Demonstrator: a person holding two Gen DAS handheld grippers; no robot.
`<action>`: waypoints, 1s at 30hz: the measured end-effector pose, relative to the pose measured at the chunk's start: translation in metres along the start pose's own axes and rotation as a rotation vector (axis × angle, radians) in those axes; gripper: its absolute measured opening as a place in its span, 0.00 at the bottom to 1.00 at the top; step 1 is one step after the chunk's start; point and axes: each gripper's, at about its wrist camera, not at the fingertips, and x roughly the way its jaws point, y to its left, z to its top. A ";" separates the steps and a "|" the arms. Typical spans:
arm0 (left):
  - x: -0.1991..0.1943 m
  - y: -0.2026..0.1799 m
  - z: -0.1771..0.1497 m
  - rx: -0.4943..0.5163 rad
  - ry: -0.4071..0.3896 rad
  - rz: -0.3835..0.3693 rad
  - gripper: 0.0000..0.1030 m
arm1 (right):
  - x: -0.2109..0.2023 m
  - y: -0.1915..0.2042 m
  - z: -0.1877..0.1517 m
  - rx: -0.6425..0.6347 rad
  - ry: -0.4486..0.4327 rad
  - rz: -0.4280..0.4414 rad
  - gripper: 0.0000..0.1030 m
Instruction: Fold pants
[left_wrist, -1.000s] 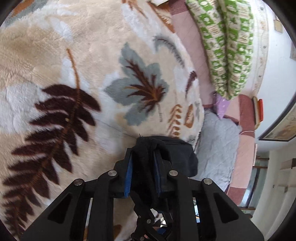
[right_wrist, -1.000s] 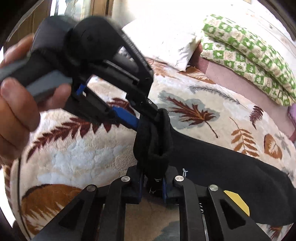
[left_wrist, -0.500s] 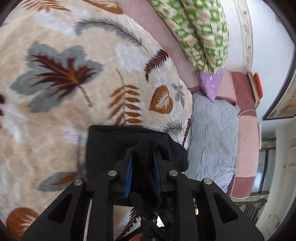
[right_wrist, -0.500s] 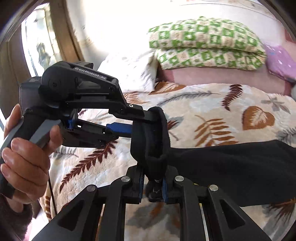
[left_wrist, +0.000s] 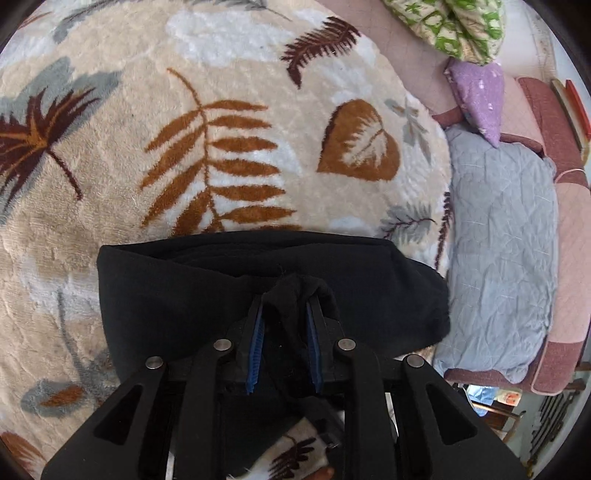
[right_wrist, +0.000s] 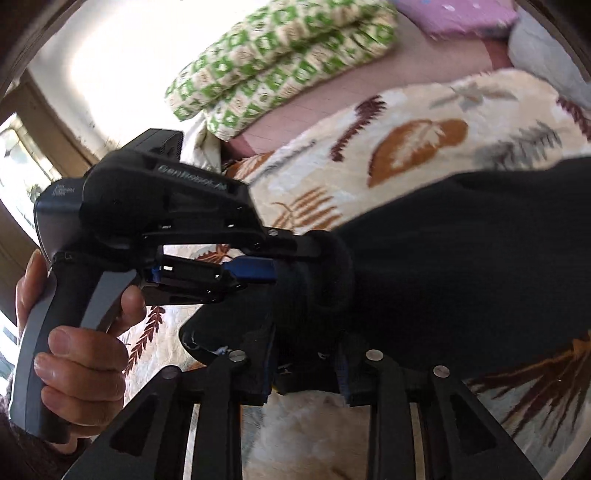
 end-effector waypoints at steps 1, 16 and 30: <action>-0.007 -0.001 -0.001 0.013 0.004 -0.009 0.19 | -0.005 -0.004 0.001 0.014 -0.006 0.015 0.38; -0.062 0.021 -0.040 0.027 -0.050 -0.089 0.35 | -0.005 0.012 0.027 -0.056 0.031 0.032 0.50; -0.021 0.066 -0.056 0.020 -0.019 0.001 0.26 | 0.046 -0.028 0.027 0.024 0.150 -0.052 0.00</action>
